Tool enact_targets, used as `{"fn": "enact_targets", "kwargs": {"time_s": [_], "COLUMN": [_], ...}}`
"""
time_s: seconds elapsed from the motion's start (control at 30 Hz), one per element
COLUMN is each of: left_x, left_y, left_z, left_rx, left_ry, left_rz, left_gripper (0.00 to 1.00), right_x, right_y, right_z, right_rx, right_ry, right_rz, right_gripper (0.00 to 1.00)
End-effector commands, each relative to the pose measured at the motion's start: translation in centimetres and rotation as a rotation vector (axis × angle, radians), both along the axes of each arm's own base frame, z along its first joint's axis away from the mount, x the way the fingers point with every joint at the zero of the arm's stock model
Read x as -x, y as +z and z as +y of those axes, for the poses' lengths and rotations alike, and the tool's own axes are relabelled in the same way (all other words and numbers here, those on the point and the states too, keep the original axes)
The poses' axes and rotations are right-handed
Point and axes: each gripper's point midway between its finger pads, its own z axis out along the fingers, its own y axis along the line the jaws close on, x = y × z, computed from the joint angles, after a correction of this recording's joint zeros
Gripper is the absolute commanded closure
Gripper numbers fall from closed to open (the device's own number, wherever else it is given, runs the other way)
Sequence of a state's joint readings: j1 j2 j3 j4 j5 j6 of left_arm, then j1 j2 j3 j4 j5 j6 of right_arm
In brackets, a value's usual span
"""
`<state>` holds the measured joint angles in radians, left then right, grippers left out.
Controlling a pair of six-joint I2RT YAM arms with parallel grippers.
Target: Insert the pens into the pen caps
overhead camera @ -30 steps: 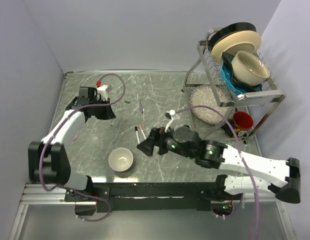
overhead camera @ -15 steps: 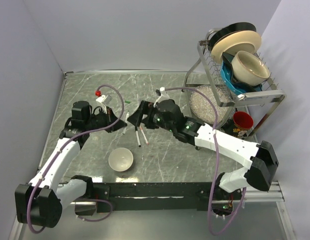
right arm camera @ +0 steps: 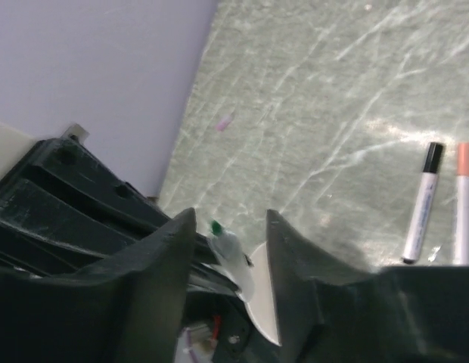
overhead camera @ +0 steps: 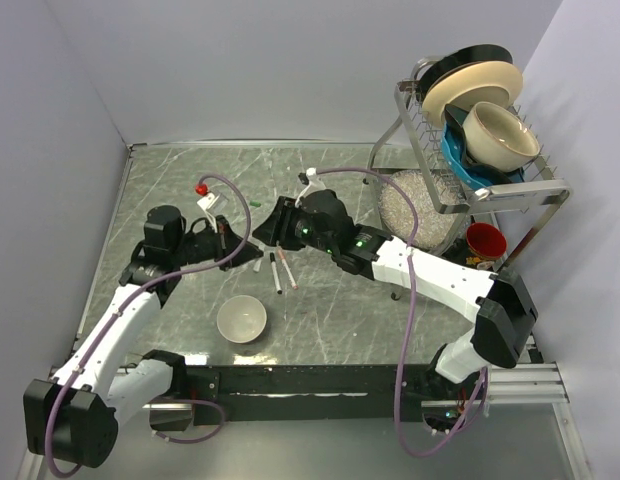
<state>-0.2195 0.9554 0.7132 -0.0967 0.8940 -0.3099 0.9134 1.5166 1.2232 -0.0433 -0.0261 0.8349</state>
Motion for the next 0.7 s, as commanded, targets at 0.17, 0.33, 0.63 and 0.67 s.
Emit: {"fn": "enact_targets", "kwargs": {"time_s": [0.17, 0.33, 0.63, 0.67], "left_x": [1.3, 1.9, 2.2, 2.2], "left_y": [2.5, 2.8, 2.5, 2.5], "left_z": [-1.1, -1.4, -1.3, -1.3], "left_rx": [0.075, 0.047, 0.045, 0.043], "left_ry": [-0.055, -0.089, -0.066, -0.066], "left_rz": [-0.086, -0.061, -0.074, -0.075], "left_gripper": [0.98, 0.59, 0.68, 0.75], "right_x": [-0.1, 0.6, 1.4, 1.5], "right_y": [3.0, 4.6, 6.4, 6.4], "right_z": [1.1, 1.3, 1.7, 1.7], "right_rx": [-0.087, -0.118, -0.133, -0.133], "right_ry": [0.045, 0.1, 0.177, 0.18], "right_rz": [-0.062, -0.121, -0.162, -0.162], "right_gripper": [1.0, 1.0, 1.0, 1.0]}}
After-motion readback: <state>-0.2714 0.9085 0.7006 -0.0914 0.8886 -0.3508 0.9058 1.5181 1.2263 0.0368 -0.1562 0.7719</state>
